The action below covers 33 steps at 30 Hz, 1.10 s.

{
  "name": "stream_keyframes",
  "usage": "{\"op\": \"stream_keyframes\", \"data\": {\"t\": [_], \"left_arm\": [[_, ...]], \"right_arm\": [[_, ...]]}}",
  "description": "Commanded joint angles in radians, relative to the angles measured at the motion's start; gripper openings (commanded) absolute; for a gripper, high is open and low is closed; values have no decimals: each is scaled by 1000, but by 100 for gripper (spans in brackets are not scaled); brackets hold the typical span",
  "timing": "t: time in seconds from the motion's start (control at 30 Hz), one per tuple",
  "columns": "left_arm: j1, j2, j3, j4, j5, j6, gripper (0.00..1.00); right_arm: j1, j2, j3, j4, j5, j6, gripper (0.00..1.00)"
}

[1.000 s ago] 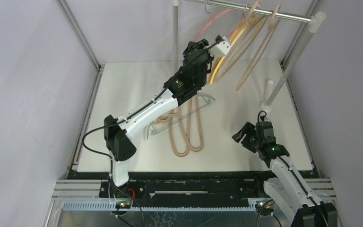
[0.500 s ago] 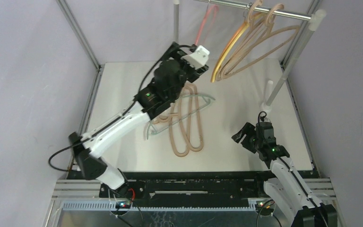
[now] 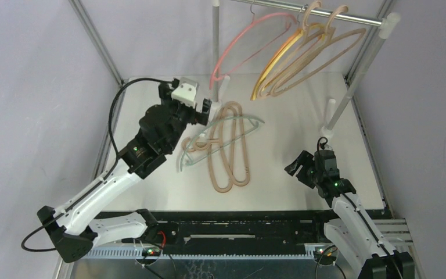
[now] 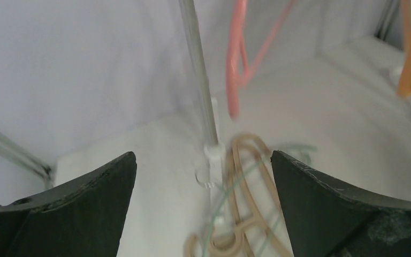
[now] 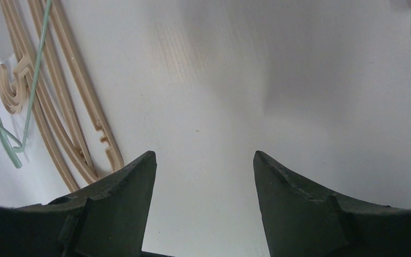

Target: Organize the hangers

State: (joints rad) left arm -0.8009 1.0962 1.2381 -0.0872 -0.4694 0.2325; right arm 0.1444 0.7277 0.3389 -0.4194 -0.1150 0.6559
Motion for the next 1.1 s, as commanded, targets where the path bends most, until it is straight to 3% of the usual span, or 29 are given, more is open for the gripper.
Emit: {"op": "stream_keyframes", "data": {"t": [0.0,0.1,0.17,0.27,0.4,0.67,1.07], "left_arm": [[33,-95,-168,-36,70,-214,99],[75,-159,-302,-7,133,-314,96],[107,-171,-358,5,153,-365,88],[155,-141,-416,18,146,-438,74],[225,-54,-474,87,196,-524,67],[310,124,-502,130,309,-574,61],[420,336,-477,168,454,-552,64]], "right_arm": [[-7,-17,-6,21,-7,-18,75],[-7,-13,-10,26,-5,-17,75],[-7,-11,-9,29,-5,-14,74],[-8,-11,-11,32,-9,-6,74],[-8,-15,-11,30,-11,-8,74],[-7,-32,-15,5,4,-31,74],[-8,-10,-29,31,-7,-27,74]]}}
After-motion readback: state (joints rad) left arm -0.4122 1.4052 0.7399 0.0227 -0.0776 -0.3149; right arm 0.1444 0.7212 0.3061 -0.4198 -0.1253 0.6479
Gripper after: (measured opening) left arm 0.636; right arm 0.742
